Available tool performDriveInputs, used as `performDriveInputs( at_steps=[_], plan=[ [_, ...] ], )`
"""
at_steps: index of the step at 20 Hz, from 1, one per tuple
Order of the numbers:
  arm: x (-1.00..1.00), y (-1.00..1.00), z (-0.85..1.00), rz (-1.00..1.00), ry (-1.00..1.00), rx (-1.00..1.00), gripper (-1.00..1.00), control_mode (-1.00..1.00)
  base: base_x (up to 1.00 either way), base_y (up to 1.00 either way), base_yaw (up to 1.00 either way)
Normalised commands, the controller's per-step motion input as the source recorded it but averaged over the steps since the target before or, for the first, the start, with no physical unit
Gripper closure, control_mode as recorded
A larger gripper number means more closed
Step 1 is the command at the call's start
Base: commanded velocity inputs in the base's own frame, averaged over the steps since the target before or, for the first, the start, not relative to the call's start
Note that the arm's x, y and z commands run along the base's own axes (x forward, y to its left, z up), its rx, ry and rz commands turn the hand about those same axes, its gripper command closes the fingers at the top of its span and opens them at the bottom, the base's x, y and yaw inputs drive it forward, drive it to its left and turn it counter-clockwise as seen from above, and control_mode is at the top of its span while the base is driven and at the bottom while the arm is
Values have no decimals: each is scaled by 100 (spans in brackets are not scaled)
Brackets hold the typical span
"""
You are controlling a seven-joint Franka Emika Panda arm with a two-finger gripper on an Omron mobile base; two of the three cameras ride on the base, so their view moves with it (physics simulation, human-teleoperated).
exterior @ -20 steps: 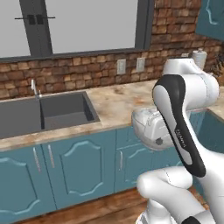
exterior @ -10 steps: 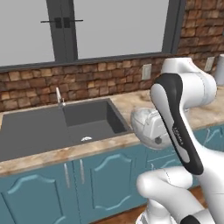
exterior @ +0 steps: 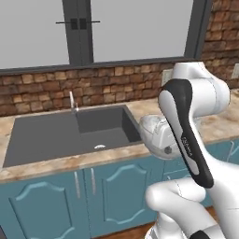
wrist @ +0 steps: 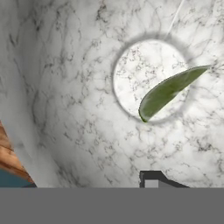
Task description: Pick the lemon wedge from the cabinet and place it in the bowl. Then pick the bowl and place it in the sink. Then turn on the sink facuet.
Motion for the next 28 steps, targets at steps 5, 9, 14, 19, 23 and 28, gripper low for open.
performDriveInputs(
  at_steps=[5,9,14,19,23,28],
  plan=[
    [0,0,0,0,0,0,100,100,23,-62,30],
    [0,0,0,0,0,0,100,100,46,-32,17],
    [0,0,0,0,0,0,100,100,82,12,0],
    [0,0,0,0,0,0,100,100,60,40,-8],
    [0,0,0,0,0,0,100,100,24,24,-10],
    [0,0,0,0,0,0,100,100,10,7,-5]
  ],
)
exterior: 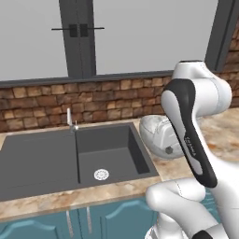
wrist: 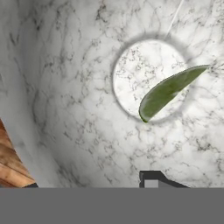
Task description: Pick the lemon wedge from the cabinet and place it in the bowl. Then pick the bowl and place it in the sink. Then turn on the sink facuet.
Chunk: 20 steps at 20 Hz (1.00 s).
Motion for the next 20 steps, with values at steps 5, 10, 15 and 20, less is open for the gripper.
performDriveInputs(
  at_steps=[5,10,15,20],
  plan=[
    [0,0,0,0,0,0,100,100,23,6,-9],
    [0,0,0,0,0,0,100,100,15,3,-4],
    [8,5,-2,4,0,0,100,-100,0,4,5],
    [60,18,-30,38,0,0,100,-100,0,0,0]
  ],
)
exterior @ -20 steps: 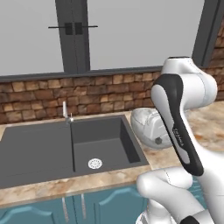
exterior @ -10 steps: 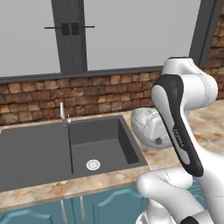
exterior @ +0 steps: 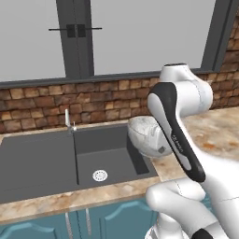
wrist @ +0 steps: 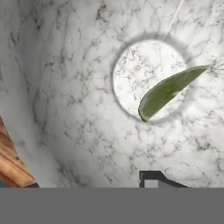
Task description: Pick the lemon wedge from the cabinet and place it in the bowl. Then pick the bowl and place it in the sink. Then turn on the sink facuet.
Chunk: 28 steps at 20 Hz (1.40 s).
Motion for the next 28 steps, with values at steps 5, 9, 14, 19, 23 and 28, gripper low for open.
performDriveInputs(
  at_steps=[5,9,14,19,23,28],
  plan=[
    [100,3,-47,56,0,0,100,-100,0,0,0],
    [100,2,-50,42,3,0,100,-100,0,0,0],
    [77,12,-50,31,1,0,100,-100,0,0,0],
    [42,21,-47,21,0,1,100,-100,0,0,0],
    [29,10,-60,4,2,4,100,-100,0,0,0],
    [28,5,-60,-1,2,7,100,-100,0,0,0]
  ],
)
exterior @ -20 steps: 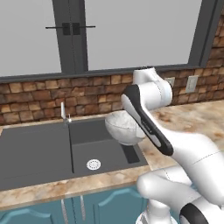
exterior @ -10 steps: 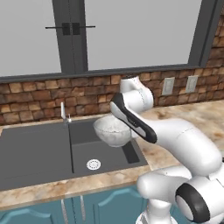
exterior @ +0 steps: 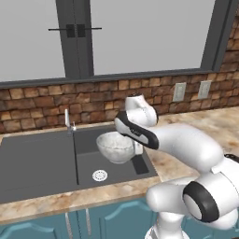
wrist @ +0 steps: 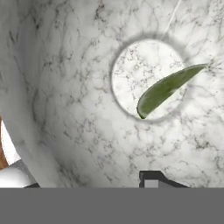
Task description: Pick the lemon wedge from the cabinet and place it in the bowl. Then pick the bowl and place it in the sink. Then turn on the sink facuet.
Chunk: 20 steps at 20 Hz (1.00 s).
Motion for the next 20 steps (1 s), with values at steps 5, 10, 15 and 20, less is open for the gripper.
performDriveInputs(
  at_steps=[5,10,15,20],
  plan=[
    [34,22,-63,-4,1,5,100,-100,0,0,0],
    [48,35,-52,-3,0,0,100,-100,0,0,0],
    [37,17,-38,-1,0,-2,100,-100,0,0,0],
    [35,9,-41,0,0,-3,100,-100,0,0,0]
  ],
)
